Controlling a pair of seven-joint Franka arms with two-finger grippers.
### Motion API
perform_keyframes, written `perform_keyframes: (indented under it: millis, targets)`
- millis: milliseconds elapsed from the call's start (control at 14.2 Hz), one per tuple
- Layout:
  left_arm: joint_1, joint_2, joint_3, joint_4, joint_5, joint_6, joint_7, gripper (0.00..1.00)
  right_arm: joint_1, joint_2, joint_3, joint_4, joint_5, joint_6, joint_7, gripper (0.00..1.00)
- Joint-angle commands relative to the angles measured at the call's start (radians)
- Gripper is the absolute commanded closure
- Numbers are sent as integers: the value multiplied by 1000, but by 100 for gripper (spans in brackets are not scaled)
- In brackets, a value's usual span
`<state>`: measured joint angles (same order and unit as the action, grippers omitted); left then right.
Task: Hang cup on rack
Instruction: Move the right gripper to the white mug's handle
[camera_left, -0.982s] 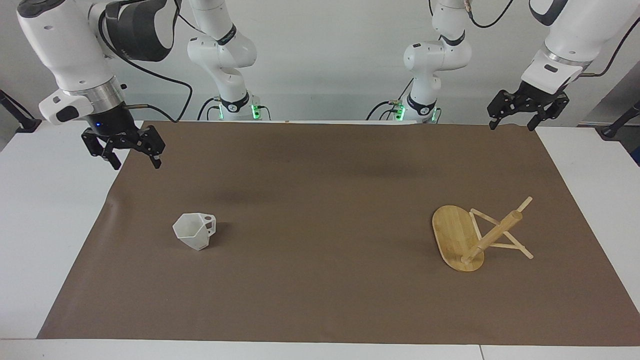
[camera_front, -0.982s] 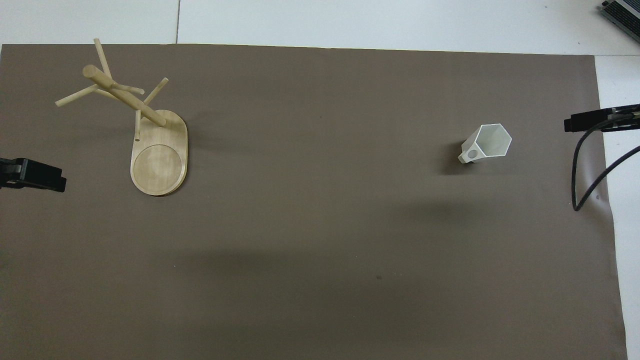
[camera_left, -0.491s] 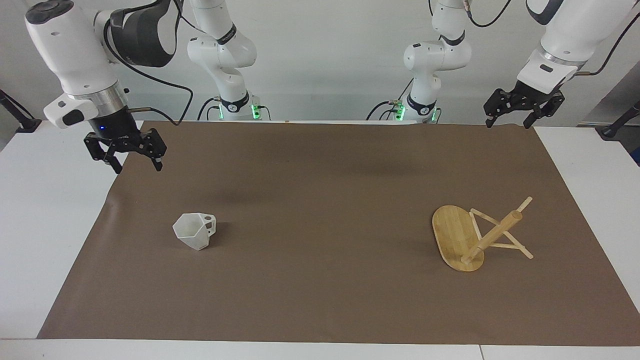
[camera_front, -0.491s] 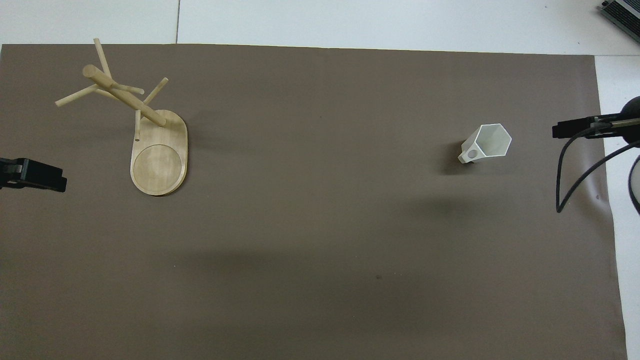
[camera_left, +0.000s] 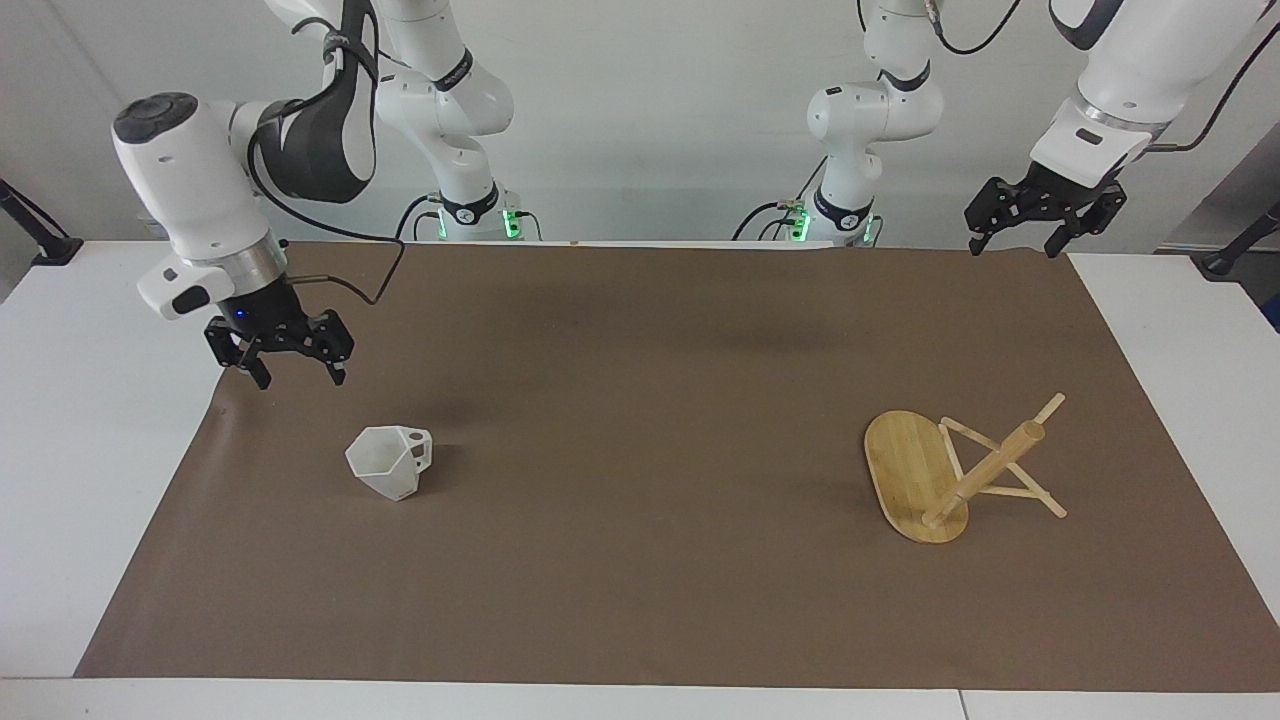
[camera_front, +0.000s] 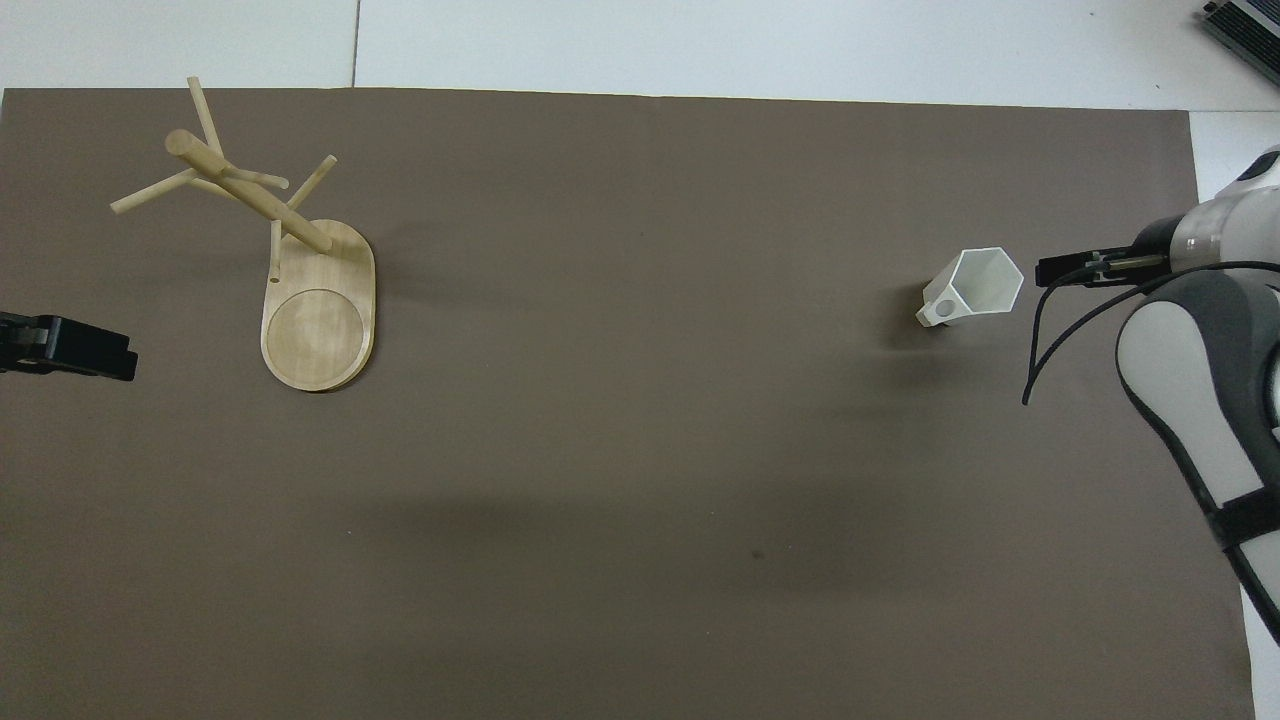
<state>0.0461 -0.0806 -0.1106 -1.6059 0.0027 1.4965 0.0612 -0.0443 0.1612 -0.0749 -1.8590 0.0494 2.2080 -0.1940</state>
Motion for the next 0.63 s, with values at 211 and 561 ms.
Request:
perform_keyframes:
  millis: [211,561]
  targets:
    - [-3,-27,5,-37,0,21,14,0,0,58,14,-40,-16,151,-12,0]
    - [-3,-31,5,-42,0,21,14,0,3,101,43,-55,-16,269,25,0]
